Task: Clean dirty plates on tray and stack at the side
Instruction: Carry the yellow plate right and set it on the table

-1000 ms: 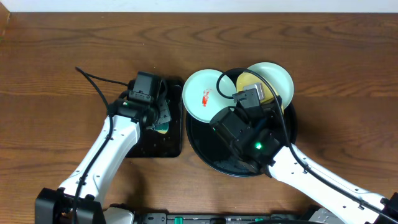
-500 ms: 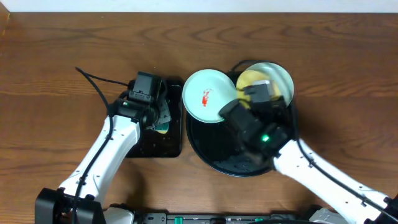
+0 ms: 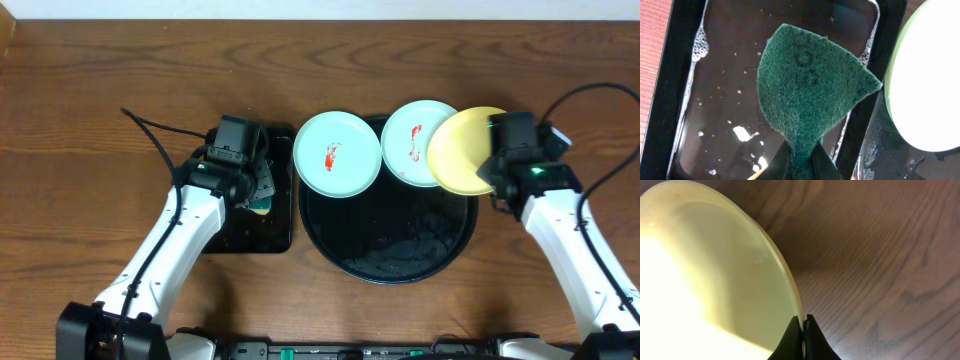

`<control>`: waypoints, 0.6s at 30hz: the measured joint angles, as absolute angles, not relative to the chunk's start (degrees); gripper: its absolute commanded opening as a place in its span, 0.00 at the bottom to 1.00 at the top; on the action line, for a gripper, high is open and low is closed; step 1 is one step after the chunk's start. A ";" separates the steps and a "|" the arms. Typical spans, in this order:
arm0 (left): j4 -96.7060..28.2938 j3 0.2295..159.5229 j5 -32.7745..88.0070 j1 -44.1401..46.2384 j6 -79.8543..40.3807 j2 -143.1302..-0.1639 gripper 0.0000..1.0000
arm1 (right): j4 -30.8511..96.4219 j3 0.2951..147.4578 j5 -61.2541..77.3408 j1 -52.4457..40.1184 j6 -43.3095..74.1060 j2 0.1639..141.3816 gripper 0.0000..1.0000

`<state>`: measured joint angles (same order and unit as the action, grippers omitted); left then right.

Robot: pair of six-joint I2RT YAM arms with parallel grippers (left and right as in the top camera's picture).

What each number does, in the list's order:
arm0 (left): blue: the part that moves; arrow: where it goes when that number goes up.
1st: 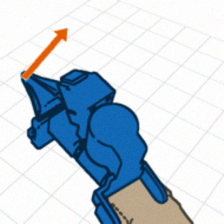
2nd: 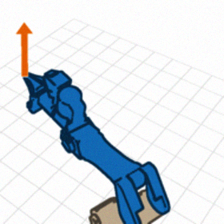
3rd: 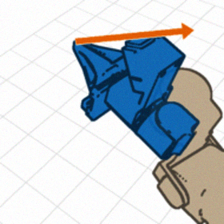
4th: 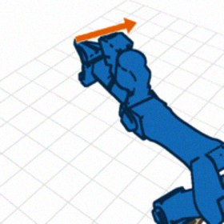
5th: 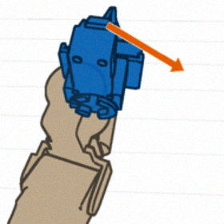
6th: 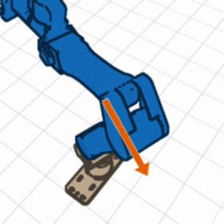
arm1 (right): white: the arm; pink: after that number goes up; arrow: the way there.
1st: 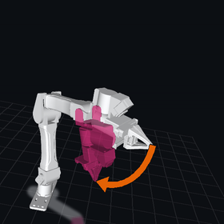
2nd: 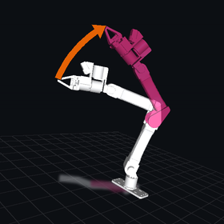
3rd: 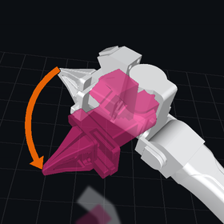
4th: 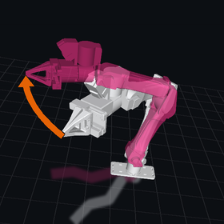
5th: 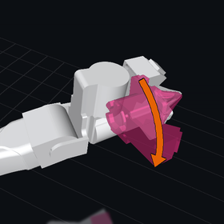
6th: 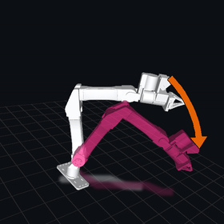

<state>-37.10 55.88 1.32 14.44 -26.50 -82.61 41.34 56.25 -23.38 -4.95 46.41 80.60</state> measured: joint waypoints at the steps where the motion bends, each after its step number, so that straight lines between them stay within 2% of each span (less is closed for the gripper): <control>1: -37.10 55.88 1.32 14.44 -26.50 -82.61 0.07 | 41.34 56.25 -22.28 -3.95 47.07 80.60 0.01; 18: -37.10 55.88 1.30 14.44 -26.50 -82.61 0.07 | 41.08 56.25 -17.47 0.03 57.12 80.60 0.01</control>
<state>-37.10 55.88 1.30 14.44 -26.50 -82.61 41.08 56.25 -17.47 0.03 57.12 80.60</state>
